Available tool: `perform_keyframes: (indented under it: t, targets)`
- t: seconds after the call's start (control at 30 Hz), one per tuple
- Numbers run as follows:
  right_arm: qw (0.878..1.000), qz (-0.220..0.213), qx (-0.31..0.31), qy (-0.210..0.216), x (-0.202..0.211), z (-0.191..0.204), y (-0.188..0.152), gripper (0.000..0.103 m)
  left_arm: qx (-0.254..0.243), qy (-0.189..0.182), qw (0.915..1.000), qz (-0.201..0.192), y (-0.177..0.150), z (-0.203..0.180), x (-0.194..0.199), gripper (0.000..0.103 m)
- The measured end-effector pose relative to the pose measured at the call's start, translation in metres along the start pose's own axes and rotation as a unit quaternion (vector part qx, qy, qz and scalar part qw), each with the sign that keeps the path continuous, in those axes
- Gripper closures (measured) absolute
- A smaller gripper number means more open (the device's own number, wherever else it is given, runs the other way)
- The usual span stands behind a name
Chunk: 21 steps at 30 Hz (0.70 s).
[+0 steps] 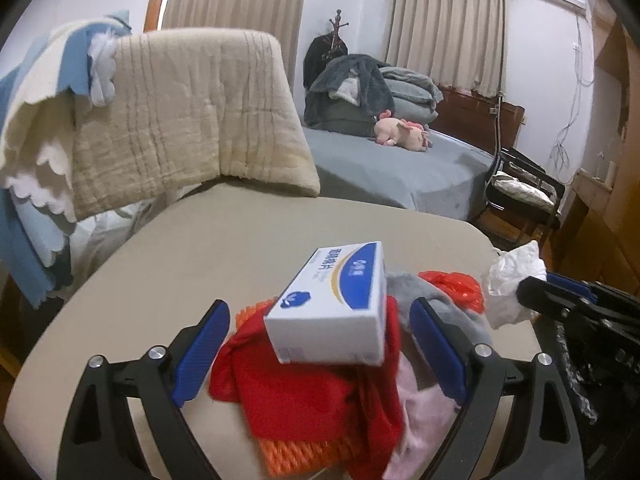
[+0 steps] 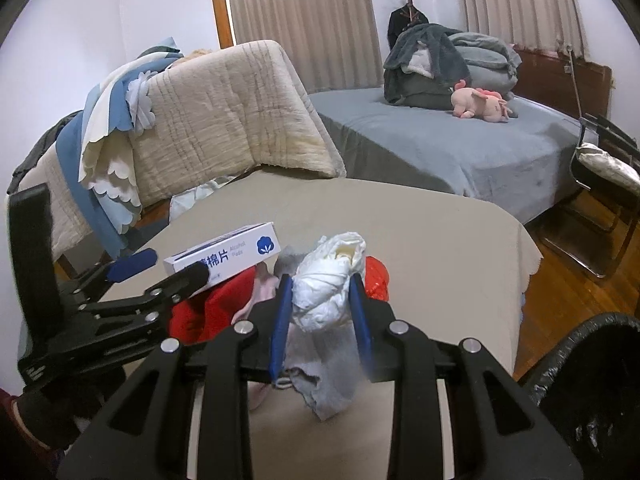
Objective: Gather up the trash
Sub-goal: 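Grasp the alcohol pads box with the left tool while the right tool holds the tissue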
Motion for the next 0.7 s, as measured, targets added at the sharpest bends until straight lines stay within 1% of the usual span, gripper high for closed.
perform_keyframes:
  t: [0.1, 0.17, 0.2, 0.27, 0.33, 0.43, 0.57, 0.7]
  targets:
    - [1.0, 0.003, 0.0, 0.001, -0.005, 0.001, 0.001, 0.075, 0.003, -0.009, 0.9999, 0.01, 0.002, 0.003, -0.013, 0.014]
    - [1.0, 0.005, -0.002, 0.001, -0.007, 0.001, 0.001, 0.075, 0.004, -0.02, 0.9996, 0.022, 0.002, 0.003, -0.021, 0.023]
    - [1.0, 0.005, -0.002, 0.001, -0.007, 0.0, 0.0, 0.075, 0.006, -0.025, 0.9993, 0.029, 0.002, 0.003, -0.025, 0.026]
    - [1.0, 0.008, -0.002, 0.0, -0.008, 0.0, 0.0, 0.075, 0.007, -0.038, 0.9986, 0.037, 0.001, 0.001, -0.029, 0.042]
    - [1.0, 0.009, -0.003, -0.001, -0.009, 0.0, 0.0, 0.075, 0.006, -0.042, 0.9985, 0.035, 0.001, -0.001, -0.029, 0.042]
    - [1.0, 0.008, -0.006, -0.002, -0.007, -0.001, 0.0, 0.075, 0.002, -0.041, 0.999, 0.02, 0.003, -0.006, -0.022, 0.044]
    - [1.0, 0.001, -0.007, -0.003, 0.0, -0.002, 0.002, 0.075, 0.009, -0.047, 0.9988, 0.001, 0.008, -0.012, -0.005, 0.044]
    - [1.0, -0.005, -0.009, -0.004, 0.009, -0.005, 0.003, 0.075, 0.008, -0.044, 0.999, -0.001, 0.008, -0.019, 0.007, 0.045]
Point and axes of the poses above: each gripper's, at about its wrist camera, not at the fingertips, and x roughly against the way its jaws point, z to its left, y to its top, the point moved 1 cm from there along -x, roughly the way its jaws point
